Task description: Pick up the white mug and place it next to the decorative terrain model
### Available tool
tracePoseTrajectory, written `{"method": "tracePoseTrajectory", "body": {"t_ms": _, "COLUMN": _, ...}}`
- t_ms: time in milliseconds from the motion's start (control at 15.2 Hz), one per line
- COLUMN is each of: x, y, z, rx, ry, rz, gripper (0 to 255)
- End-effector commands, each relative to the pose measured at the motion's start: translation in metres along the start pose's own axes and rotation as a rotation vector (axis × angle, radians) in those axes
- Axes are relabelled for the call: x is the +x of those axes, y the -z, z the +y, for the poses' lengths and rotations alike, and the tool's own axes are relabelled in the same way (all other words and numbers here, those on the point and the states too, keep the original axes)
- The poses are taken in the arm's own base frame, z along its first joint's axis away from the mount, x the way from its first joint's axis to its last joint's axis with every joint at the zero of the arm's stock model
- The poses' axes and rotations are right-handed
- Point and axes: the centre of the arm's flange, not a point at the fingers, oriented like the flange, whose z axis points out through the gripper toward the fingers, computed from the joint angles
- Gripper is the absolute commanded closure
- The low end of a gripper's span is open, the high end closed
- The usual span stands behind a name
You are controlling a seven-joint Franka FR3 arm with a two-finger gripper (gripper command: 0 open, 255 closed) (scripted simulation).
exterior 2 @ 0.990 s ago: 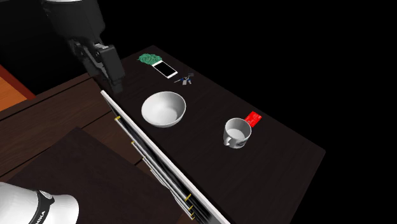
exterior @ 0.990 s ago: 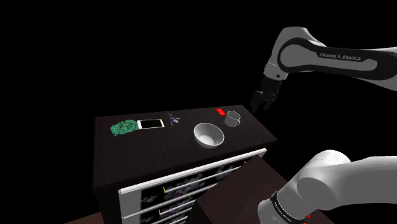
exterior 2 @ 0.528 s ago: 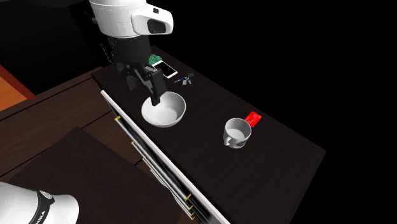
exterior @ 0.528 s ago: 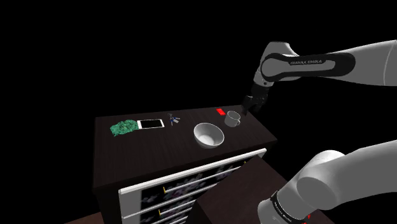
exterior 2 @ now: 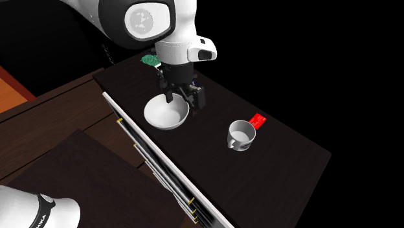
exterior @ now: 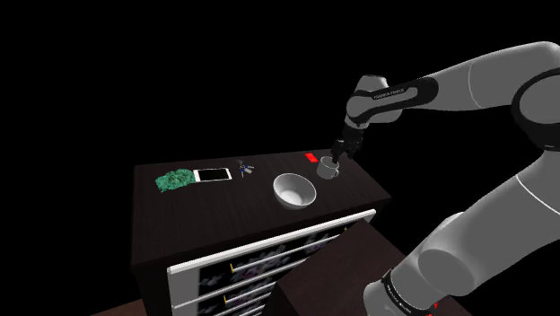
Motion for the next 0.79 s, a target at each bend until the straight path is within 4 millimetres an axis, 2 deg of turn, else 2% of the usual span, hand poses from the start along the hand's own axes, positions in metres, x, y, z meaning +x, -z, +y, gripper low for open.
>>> {"method": "tracePoseTrajectory", "body": {"t_ms": 0, "x": 0.016, "y": -0.017, "z": 0.011, "rx": -0.004, "ry": 0.005, "rz": 0.004, "gripper": 0}}
{"method": "tracePoseTrajectory", "body": {"t_ms": 726, "x": 0.110, "y": -0.103, "z": 0.073, "rx": -0.021, "ry": 0.030, "rz": 0.019, "gripper": 0}}
